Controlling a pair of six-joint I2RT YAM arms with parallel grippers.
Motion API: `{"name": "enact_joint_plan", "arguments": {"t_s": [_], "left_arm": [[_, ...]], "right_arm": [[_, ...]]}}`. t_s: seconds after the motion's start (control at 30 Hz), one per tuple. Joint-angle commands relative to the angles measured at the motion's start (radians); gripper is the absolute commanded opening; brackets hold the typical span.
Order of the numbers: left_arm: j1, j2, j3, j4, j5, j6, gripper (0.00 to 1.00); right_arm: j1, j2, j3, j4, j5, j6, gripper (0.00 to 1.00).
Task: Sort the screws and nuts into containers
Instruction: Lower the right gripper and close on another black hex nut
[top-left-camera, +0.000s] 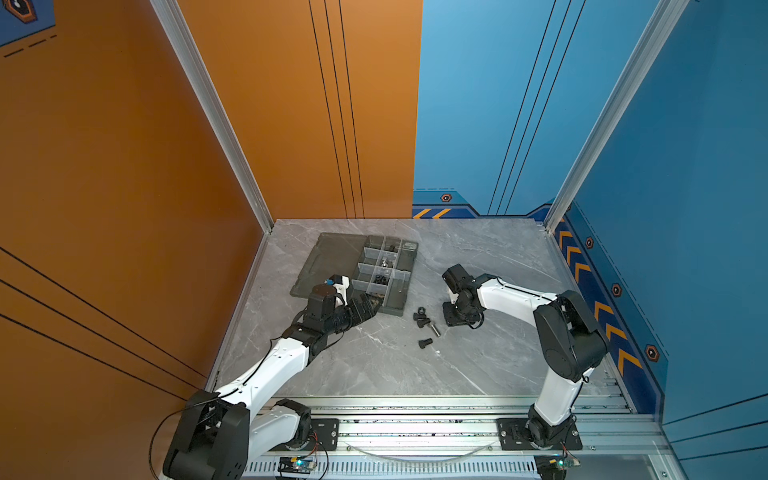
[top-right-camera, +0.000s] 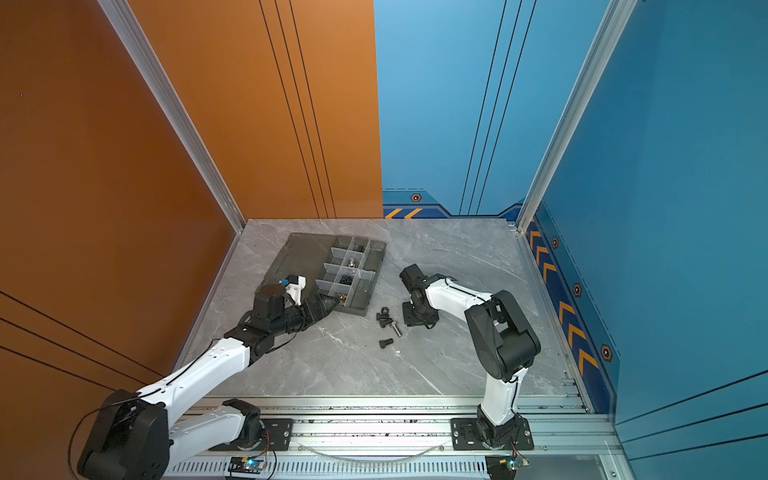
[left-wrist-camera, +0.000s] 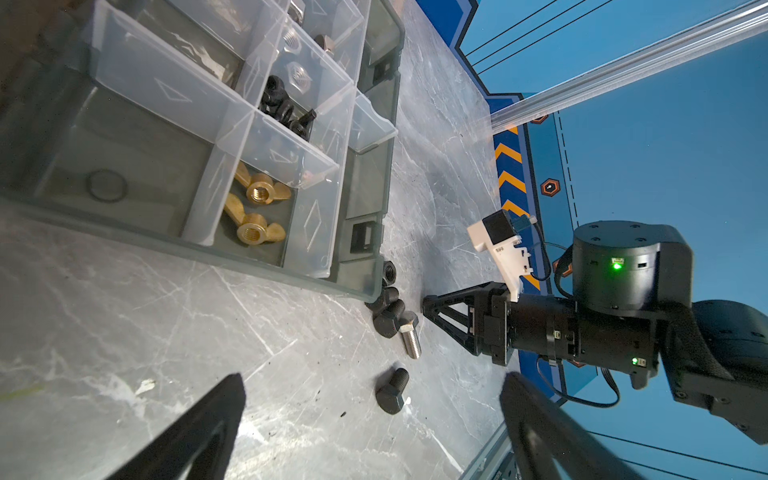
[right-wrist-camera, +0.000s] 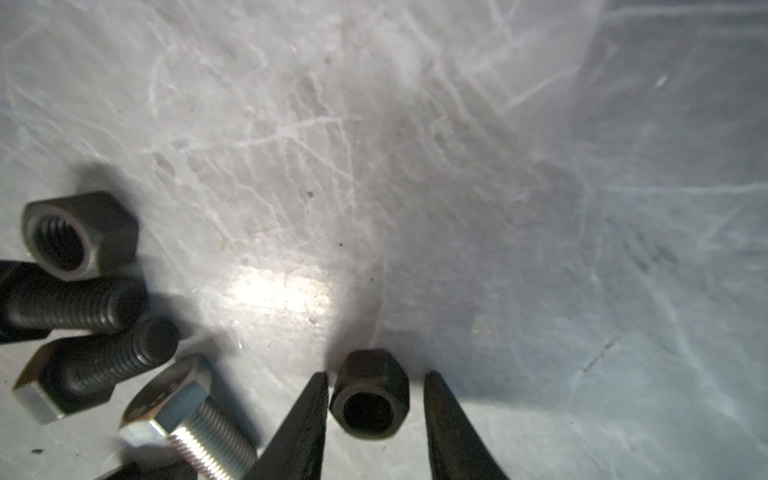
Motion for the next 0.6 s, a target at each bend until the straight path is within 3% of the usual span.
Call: {"name": "enact_joint_plan", "arguments": {"t_s": [0.0, 0.23, 0.57], "left_arm": [[-0.004, -0.005, -0.012, 0.018, -0.007, 0.01, 0.98], [-0.005, -0.003, -0.01, 0.022, -0.004, 0.009, 0.98], [-0.001, 0.003, -0.015, 0.031, -0.001, 0.01, 0.98]], "right_arm": [[0.01, 0.045, 0.007, 0.003, 0.038, 0.009, 0.4], [0.025, 0.059, 0.008, 0.002, 0.062, 0.017, 0.39], [0.033, 0.064, 0.005, -0.01, 0.069, 0.02, 0.16]]}}
